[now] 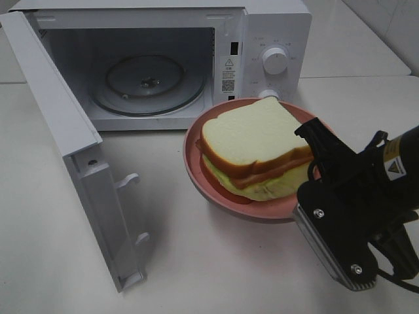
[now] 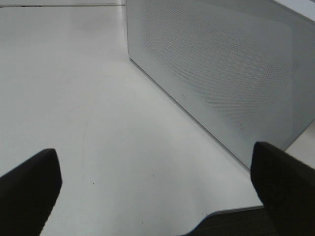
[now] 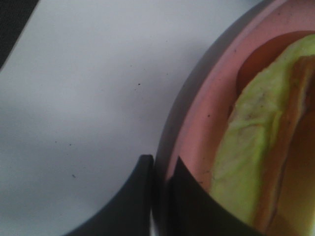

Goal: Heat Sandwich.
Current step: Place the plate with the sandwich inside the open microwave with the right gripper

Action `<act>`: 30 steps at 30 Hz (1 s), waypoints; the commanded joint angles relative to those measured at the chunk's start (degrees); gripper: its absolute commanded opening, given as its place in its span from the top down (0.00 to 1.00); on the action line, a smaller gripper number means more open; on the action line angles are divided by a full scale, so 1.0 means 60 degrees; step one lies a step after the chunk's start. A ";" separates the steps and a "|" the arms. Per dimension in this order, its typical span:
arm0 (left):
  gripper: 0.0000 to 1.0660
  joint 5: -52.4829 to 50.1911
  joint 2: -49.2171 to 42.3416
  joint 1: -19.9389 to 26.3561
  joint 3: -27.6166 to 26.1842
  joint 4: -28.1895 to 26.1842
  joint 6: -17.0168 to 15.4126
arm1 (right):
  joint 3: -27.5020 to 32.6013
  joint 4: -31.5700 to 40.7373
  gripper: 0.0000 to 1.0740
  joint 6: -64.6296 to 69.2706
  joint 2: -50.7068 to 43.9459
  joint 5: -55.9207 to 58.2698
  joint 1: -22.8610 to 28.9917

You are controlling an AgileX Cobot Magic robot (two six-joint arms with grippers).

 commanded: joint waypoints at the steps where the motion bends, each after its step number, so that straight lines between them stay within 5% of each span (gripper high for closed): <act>1: 0.09 -0.0067 -0.0019 -0.0038 0.0010 -0.0029 -0.0010 | -0.0353 0.0248 1.00 -0.0267 0.0172 -0.0353 -0.0067; 19: 0.09 -0.0067 -0.0019 -0.0038 0.0010 -0.0029 -0.0010 | -0.2617 0.2473 1.00 -0.2626 0.2540 0.0076 -0.0067; 30: 0.09 -0.0067 -0.0019 -0.0038 0.0010 -0.0029 -0.0010 | -0.4154 0.2521 1.00 -0.2970 0.3944 0.0583 -0.0067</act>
